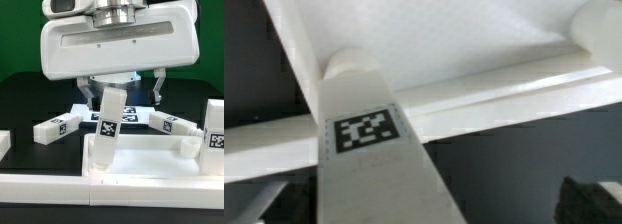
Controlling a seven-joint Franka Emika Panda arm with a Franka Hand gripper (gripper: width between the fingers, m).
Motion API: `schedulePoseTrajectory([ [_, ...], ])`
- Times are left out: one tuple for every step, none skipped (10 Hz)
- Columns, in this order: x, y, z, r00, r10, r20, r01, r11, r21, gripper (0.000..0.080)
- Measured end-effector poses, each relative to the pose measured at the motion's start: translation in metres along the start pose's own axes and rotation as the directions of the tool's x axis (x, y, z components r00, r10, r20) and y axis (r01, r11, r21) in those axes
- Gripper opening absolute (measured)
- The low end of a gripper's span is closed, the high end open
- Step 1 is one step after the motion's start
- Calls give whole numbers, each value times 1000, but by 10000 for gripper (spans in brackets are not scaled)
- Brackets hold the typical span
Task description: Assemble desk
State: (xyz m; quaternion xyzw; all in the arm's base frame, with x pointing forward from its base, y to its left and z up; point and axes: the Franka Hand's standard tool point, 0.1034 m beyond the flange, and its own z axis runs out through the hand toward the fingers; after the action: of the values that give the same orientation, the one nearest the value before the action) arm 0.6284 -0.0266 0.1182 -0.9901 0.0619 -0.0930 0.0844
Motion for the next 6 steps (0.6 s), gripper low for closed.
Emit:
schedulePoseTrajectory([
  [0, 9, 0, 1000, -6, 20, 6, 1000, -10, 648],
  [0, 18, -1, 1000, -17, 19, 17, 1000, -26, 648],
  [-1, 23, -1, 1000, -17, 10, 18, 999, -34, 648],
  [-2, 25, 0, 1000, -12, -2, 12, 999, -43, 648],
  [-1, 23, -1, 1000, -5, -5, 5, 999, -46, 648],
  [-1, 23, 0, 1000, -1, -4, 1, 999, -45, 648],
])
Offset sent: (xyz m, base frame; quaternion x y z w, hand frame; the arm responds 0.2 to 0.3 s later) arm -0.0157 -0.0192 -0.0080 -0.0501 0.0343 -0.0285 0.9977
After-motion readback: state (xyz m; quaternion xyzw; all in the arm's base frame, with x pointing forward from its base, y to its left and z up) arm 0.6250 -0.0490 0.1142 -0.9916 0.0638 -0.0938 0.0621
